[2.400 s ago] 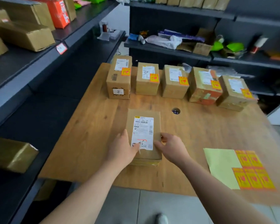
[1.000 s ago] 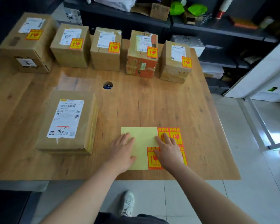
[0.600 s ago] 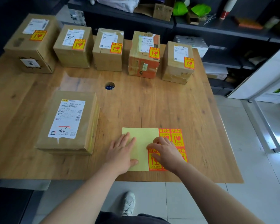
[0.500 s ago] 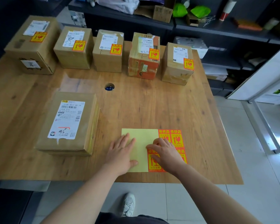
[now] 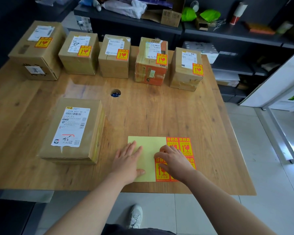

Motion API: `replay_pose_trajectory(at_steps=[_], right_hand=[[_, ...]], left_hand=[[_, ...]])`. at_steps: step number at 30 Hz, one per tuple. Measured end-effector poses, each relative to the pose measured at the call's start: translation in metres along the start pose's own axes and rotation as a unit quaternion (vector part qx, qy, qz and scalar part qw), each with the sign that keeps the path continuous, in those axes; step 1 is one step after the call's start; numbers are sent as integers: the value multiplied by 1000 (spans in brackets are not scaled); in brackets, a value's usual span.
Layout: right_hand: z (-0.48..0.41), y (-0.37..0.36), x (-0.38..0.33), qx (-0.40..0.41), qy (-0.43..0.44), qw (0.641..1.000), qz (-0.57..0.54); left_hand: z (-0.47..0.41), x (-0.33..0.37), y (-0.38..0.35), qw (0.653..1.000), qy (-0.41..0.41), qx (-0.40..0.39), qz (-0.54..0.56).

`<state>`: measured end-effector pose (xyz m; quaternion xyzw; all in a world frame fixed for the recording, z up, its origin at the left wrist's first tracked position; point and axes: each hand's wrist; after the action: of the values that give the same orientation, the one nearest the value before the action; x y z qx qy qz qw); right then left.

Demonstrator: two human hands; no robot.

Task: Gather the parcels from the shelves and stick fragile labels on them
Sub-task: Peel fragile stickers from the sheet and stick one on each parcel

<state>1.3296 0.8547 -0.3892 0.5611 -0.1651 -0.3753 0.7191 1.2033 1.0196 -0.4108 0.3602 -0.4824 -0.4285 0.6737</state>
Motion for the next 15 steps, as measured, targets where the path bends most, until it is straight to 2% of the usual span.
replay_pose_trajectory(at_steps=[3,6,11,15], right_hand=[[0,-1,0,-2,3,1000,5],[1,-1,2,-9,-26,999,-35],[0,0,2,-21,-9,1000,-12],[-1,1,5,-22,-43,997,-68]], left_hand=[[1,1,1,1000,0,-2,0],[1,1,0,1000,0,0,3],[2,1,1,1000,-2,-1,7],[1,2,2,1000,1,-1,9]])
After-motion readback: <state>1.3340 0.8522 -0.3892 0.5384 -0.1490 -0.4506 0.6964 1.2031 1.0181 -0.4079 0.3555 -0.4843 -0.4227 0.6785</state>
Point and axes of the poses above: each hand's wrist, its own z-axis away from the middle knuckle, its own y-axis out of the back of the hand, x = y × z, and after that the axes turned 14 degrees about -y, right-handed
